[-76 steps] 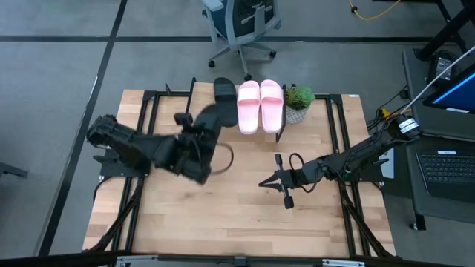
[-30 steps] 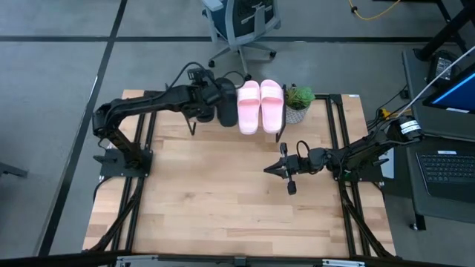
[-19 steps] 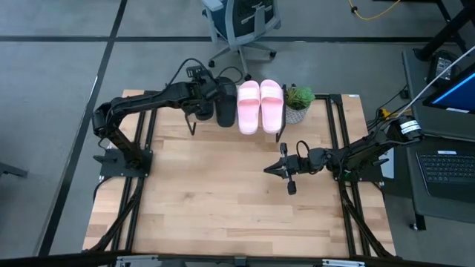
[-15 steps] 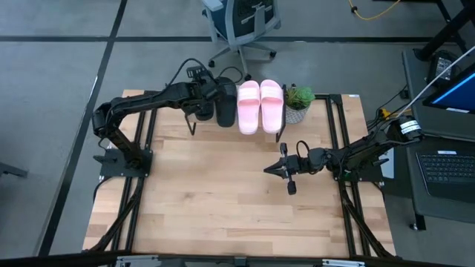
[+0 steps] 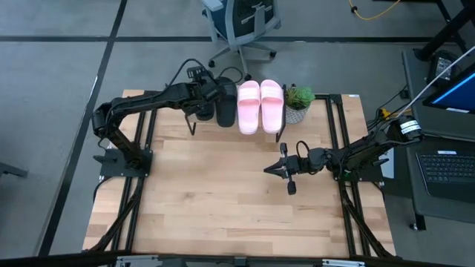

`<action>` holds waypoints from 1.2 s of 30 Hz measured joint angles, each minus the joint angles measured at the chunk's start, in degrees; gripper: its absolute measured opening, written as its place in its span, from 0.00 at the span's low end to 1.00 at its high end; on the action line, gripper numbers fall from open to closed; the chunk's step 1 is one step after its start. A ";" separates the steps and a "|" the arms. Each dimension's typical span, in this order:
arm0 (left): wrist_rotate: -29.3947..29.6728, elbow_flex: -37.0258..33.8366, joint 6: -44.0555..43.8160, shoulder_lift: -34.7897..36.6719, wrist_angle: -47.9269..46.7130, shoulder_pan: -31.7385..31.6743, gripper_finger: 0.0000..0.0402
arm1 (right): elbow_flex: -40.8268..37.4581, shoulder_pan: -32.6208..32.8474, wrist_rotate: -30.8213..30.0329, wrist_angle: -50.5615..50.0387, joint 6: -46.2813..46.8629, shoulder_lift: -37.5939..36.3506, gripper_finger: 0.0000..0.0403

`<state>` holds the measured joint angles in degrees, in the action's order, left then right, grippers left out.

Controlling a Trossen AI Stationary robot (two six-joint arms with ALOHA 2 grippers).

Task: Pick and place slides into the shelf
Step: Put the black slides on the shelf

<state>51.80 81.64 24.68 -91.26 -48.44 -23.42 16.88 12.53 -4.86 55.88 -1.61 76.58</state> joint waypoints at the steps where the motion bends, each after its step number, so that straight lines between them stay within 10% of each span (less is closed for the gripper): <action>1: 0.03 -0.68 0.08 0.00 0.62 0.00 0.01 | 0.00 0.00 0.00 0.00 0.00 0.00 0.04; 36: -4.21 -6.44 5.91 0.09 11.38 -0.52 0.01 | 0.00 0.00 0.00 0.04 -0.15 0.02 0.04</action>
<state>47.59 75.20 30.59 -91.18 -37.06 -23.94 16.88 12.53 -4.86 55.92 -1.76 76.60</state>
